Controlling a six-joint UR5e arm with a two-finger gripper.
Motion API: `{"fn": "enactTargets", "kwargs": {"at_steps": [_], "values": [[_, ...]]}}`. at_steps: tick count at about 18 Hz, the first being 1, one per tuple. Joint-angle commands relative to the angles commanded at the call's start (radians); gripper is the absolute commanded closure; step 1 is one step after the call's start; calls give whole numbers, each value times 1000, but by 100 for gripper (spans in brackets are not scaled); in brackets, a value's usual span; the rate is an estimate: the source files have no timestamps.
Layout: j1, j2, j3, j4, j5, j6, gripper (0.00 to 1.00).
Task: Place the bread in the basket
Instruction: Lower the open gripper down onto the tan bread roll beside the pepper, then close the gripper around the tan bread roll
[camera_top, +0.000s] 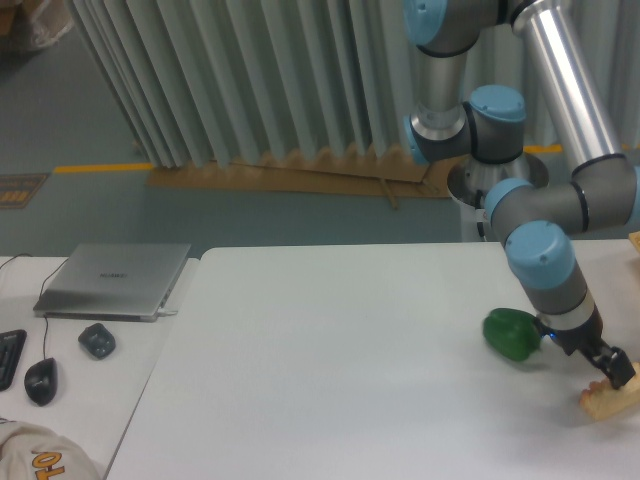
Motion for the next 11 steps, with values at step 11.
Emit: {"fn": "enactTargets", "kwargs": {"at_steps": [11], "values": [[87, 93, 22, -3, -176, 8, 0]]}}
